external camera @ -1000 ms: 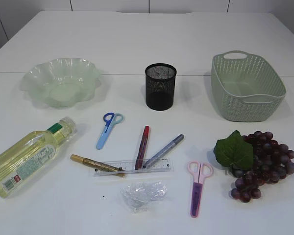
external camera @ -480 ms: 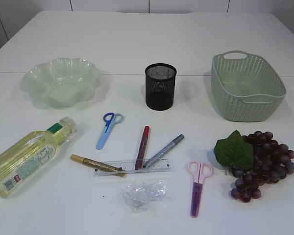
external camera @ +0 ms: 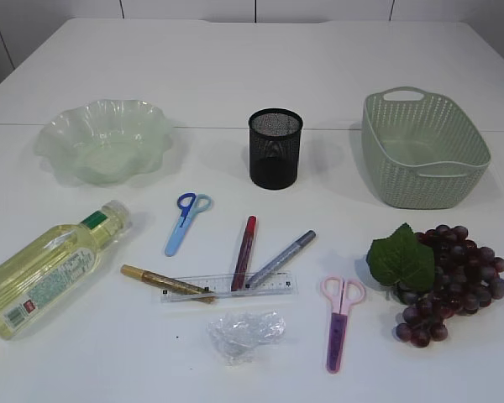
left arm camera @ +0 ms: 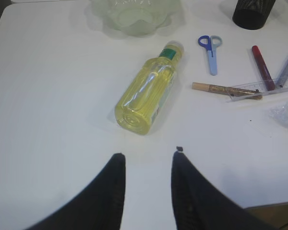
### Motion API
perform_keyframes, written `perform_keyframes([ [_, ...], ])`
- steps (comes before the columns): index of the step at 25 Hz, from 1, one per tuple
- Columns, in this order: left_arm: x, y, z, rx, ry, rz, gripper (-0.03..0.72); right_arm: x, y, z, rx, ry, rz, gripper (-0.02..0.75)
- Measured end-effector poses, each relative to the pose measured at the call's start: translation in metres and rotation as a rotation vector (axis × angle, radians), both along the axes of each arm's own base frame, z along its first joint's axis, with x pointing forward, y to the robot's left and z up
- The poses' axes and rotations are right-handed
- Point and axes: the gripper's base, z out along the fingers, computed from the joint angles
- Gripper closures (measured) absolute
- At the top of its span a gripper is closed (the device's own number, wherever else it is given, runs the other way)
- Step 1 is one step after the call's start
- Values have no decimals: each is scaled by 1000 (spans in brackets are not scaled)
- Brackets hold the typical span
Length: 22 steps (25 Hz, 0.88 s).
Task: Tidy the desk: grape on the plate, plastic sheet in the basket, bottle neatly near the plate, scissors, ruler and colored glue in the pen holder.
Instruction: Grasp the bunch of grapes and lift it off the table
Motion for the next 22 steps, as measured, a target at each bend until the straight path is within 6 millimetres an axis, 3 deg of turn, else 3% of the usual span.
perform_keyframes([
  [22, 0, 0, 0, -4, 0, -2, 449, 0, -4, 2, -45, -17, -31, 175],
])
